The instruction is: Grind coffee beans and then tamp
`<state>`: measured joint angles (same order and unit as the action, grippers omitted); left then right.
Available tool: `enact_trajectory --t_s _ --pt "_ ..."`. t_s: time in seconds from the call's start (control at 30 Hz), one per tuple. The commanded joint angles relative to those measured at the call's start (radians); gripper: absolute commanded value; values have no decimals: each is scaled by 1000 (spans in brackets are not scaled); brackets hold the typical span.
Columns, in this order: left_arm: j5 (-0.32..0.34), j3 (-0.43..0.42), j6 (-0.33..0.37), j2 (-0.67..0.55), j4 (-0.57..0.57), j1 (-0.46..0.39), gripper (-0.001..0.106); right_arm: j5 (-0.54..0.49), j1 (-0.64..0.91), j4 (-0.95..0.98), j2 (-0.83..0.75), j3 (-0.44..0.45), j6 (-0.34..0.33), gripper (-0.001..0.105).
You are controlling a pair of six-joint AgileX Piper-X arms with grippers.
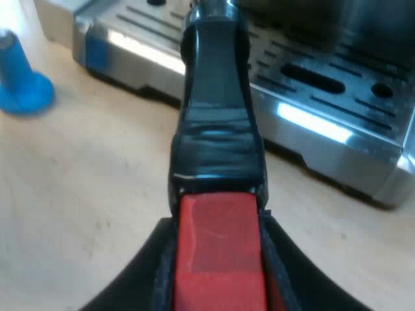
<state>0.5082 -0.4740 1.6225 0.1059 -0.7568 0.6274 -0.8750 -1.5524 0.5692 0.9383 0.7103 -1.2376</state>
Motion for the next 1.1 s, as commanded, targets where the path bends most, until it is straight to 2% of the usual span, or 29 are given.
enact_trajectory --t_s 0.03,0.1,0.13,0.4,0.6,0.77,0.8,0.87,1.03,1.1 --pt "-52 -8 2 3 -54 5 83 -9 -2 -4 -13 -7 1 0" --pt "-69 -2 2 3 -56 5 83 3 -2 -6 -13 -19 1 0" --pt "-71 5 2 9 -56 5 83 30 -2 -20 -13 -54 1 0" --pt "-57 35 2 107 -54 5 83 137 2 -104 -13 -177 4 0" --pt "-51 35 -21 209 -47 5 83 140 2 -188 -13 -256 4 0" --pt "-46 35 -33 242 -47 5 83 140 2 -284 -13 -318 -16 0" --pt "-39 35 -35 297 -47 5 83 140 2 -370 -14 -362 -25 0" --pt "-28 35 -35 317 -47 5 83 140 2 -427 -14 -398 -24 0" --pt "-4 35 -35 357 -47 5 83 140 2 -495 -15 -453 -24 0" --pt "-1 35 -35 379 -47 5 83 142 2 -498 -15 -461 -57 0"
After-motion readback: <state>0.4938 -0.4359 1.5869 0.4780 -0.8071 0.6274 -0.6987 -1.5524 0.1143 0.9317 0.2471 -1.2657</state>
